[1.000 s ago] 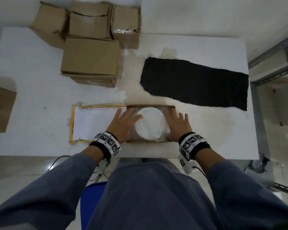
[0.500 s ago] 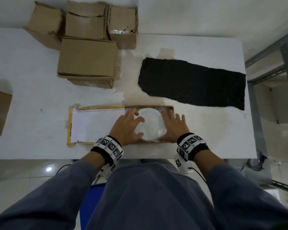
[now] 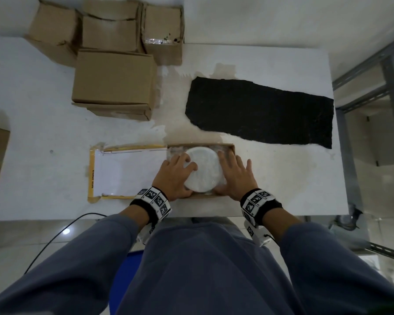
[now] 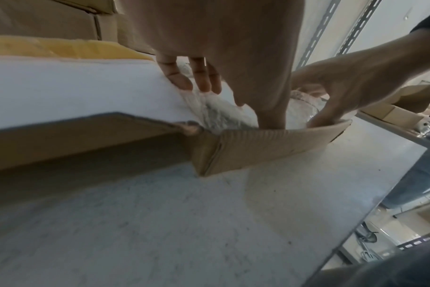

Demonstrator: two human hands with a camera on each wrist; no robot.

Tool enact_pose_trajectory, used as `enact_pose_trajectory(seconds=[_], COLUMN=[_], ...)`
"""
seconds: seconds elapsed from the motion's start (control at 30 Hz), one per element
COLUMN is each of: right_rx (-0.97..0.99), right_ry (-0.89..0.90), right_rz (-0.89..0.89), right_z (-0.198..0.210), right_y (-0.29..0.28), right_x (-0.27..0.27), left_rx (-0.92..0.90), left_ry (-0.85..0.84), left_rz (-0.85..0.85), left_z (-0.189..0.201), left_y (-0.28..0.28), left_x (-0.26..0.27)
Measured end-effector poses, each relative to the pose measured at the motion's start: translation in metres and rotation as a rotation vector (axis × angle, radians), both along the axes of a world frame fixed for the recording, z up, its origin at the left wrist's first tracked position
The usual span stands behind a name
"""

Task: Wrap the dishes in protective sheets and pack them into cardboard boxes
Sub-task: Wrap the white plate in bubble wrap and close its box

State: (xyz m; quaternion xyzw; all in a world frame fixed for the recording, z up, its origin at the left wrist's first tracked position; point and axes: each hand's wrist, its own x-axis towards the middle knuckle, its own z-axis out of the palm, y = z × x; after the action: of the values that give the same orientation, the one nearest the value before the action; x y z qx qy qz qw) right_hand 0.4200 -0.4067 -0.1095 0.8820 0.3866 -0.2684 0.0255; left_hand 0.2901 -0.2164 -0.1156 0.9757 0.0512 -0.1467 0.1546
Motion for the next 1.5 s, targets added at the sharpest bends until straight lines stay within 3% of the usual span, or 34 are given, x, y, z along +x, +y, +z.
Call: enact_pose_trajectory(seconds=[0.47,0.63,0.8,0.97,1.17,1.3,1.5], right_rx=[-0.013,-0.069,-0.134,-0.155,-0.196,-0.212,-0.198], right_ry=[-0.076,-0.006,0.002,-0.088,0.081,-0.026,-0.132], right_rz=[0.054,0.061,0.095,0.105,0.135,0.207,0.159], right_z=[-0.006,-0.001,0.006,0.003,0.015,0.021,0.008], right_y=[-0.006,-0.008,0.0,0.0,0.001,0.001,0.004], right_x=[0.002,0.014,0.022,0.017,0.036,0.041,0.024], left_rx=[-0.006,0.02,0.064,0.089,0.13,0.143,0.192], left_ry=[0.032,0.013,-0.041,0.031,0.114,0.212,0.278], left_rz=[0.062,0.134,0.07,0.079,0.053,0.075,0.086], left_z=[0.004,0.009,0.013,0.006,0.007,0.01,0.01], left_y=[-0.004,-0.012,-0.038,-0.048,-0.051,-0.056,-0.058], left_x=[0.001,0.008,0.027,0.036,0.042,0.051,0.056])
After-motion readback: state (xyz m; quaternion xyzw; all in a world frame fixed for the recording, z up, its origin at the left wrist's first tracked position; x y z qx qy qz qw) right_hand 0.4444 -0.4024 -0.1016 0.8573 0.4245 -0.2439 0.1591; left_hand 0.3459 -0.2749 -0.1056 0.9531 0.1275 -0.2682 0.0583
